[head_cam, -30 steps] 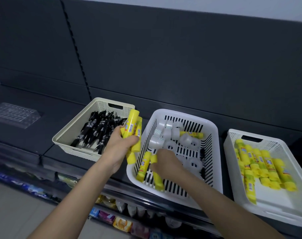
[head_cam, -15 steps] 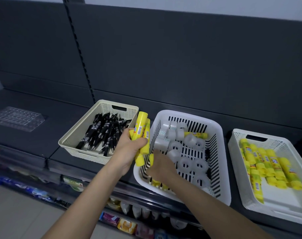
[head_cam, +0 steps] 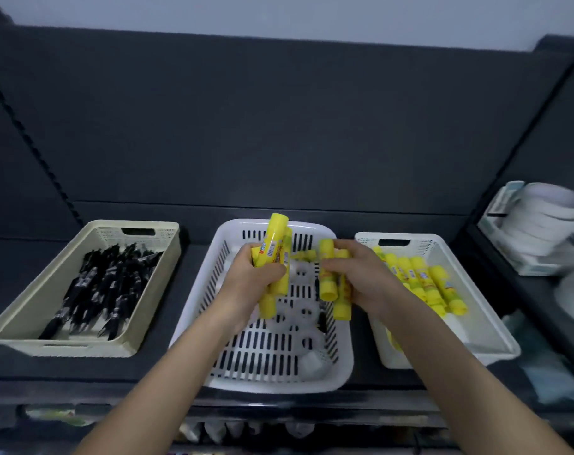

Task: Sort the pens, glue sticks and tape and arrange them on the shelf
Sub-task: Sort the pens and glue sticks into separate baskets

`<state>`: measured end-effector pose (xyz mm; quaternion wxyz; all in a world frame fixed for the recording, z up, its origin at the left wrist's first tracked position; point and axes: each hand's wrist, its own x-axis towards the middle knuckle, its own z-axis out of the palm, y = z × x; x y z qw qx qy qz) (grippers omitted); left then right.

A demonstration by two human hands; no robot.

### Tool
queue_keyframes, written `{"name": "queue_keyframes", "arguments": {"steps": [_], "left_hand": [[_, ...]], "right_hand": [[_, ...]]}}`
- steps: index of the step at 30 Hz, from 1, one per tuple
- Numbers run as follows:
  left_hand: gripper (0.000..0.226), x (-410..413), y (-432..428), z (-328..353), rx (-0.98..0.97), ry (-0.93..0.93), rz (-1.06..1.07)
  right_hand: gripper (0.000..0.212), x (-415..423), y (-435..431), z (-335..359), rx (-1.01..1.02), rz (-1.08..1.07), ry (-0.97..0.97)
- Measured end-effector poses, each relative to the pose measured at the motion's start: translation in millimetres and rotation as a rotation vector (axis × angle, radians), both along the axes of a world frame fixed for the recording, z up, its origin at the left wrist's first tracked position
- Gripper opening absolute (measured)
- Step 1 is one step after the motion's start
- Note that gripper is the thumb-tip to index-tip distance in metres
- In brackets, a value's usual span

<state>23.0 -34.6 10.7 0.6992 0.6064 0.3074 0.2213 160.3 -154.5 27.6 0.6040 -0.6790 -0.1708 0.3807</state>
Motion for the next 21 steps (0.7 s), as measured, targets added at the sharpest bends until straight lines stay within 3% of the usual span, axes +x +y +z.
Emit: {"name": "queue_keyframes", "arguments": {"steps": [4, 8, 15, 21], "left_hand": [[0.04, 51, -31, 9, -0.039, -0.001, -0.113], [0.029, 104, -61, 8, -0.092, 0.048, -0.175], [0.019, 173, -96, -10, -0.04, 0.171, -0.225], [0.053, 202, -102, -22, 0.124, 0.281, -0.21]], "right_hand": [[0.032, 39, -38, 5, -0.005, -0.115, 0.012], [0.028, 76, -69, -2, -0.035, -0.263, -0.019], [0.045, 125, -99, -30, -0.231, -0.321, -0.195], [0.055, 144, -100, -36, -0.341, -0.269, -0.262]]}}
